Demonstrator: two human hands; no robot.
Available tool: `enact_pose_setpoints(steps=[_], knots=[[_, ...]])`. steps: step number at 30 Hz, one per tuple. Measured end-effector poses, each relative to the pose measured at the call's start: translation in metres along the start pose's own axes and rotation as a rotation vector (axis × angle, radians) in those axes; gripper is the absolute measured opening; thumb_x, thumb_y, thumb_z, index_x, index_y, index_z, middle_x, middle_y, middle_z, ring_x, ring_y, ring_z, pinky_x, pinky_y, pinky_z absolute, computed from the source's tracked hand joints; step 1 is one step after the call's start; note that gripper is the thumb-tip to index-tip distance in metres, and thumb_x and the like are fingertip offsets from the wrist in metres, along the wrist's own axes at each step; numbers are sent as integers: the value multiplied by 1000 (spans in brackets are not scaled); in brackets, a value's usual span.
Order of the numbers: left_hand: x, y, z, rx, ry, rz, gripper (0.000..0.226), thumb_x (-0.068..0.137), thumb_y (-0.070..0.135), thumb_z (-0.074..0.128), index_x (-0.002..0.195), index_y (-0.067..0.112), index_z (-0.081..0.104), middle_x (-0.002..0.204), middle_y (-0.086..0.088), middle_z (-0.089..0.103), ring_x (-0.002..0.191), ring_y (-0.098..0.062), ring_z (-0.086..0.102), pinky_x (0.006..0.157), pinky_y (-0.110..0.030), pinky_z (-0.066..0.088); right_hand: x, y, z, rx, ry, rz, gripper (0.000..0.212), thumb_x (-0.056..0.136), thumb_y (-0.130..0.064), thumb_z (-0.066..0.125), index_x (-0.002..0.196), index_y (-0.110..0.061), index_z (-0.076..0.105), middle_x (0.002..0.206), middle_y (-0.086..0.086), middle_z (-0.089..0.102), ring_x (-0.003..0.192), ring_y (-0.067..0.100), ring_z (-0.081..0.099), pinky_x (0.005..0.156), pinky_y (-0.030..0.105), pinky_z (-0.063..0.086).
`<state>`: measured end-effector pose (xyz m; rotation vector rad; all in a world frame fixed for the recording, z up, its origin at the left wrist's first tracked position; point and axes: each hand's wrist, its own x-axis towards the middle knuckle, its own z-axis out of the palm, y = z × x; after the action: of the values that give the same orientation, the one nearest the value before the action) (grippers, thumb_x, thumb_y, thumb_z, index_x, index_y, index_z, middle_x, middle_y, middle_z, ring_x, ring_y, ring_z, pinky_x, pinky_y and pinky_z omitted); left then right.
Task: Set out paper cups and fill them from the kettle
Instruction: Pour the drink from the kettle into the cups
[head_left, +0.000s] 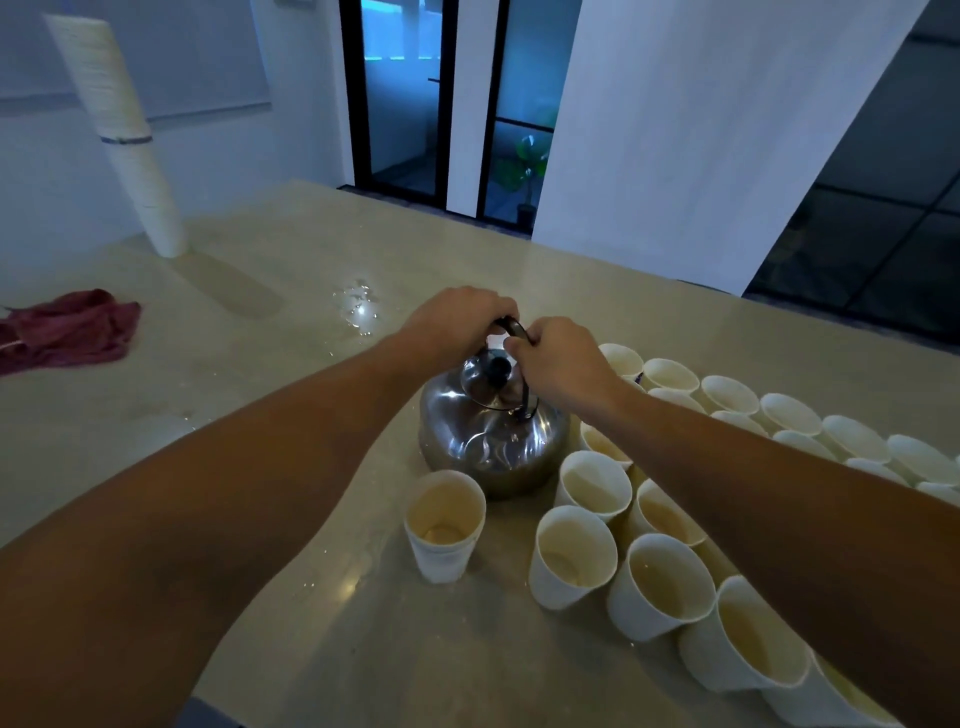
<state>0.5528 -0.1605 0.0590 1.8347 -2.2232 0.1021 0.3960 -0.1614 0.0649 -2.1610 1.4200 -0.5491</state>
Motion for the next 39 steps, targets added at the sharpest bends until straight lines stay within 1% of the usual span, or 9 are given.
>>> enact_pose_setpoints(steps=[4,8,14,17,20,25,29,33,39], knots=[[10,1,-36,-12,140,15,23,96,15,54,117,18,64,107,-5,67,99,-25,61,82,-35,46,3,-24,-27,109,89,-66,25,101,-32,51,88,-12,61,66,1,63,44,2,56,41,13,35],[27,11,-84,-25,235,16,20,98,23,56,114,20,67,107,-6,69,100,-26,62,80,-37,47,5,-43,-64,289,185,-92,28,101,-31,49,78,-16,55,67,5,58,57,19,56,57,29,39],[42,49,-140,-38,318,28,31,99,42,51,113,19,65,96,-6,62,90,-26,56,74,-35,40,-2,-42,-132,421,384,-144,38,95,-36,62,78,-2,61,70,7,47,59,15,41,60,29,35],[50,75,-150,-34,300,67,35,98,44,52,115,16,65,92,-4,57,86,-24,54,70,-35,36,-12,-32,-163,396,431,-177,32,92,-39,67,89,-7,71,56,-11,54,47,-1,43,56,18,36],[57,104,-146,-38,271,109,36,96,44,56,114,15,67,98,-9,66,92,-26,56,72,-34,36,-30,-16,-186,345,432,-189,16,88,-39,72,90,-24,73,44,-26,53,43,-10,46,51,10,35],[61,144,-126,-123,241,170,32,91,42,64,107,16,72,99,-8,71,95,-23,60,79,-32,45,-52,19,-211,276,395,-151,18,76,-45,82,82,-29,79,54,-6,54,47,4,44,43,21,36],[63,167,-106,-211,182,155,30,90,40,67,100,13,75,91,-6,71,84,-20,63,72,-30,46,-63,40,-219,227,329,-102,24,72,-46,84,87,-28,81,65,7,55,44,9,39,45,24,37],[62,179,-86,-242,144,126,30,89,39,68,100,12,74,90,-6,70,80,-19,61,68,-28,44,-66,56,-218,167,268,-69,22,73,-47,83,89,-32,80,82,17,67,61,12,51,53,28,43],[53,188,-72,-305,96,95,28,89,38,69,94,11,74,78,-3,66,65,-14,56,53,-22,34,-69,72,-216,149,181,-41,20,73,-46,83,88,-33,80,76,4,68,67,13,51,52,26,42]])
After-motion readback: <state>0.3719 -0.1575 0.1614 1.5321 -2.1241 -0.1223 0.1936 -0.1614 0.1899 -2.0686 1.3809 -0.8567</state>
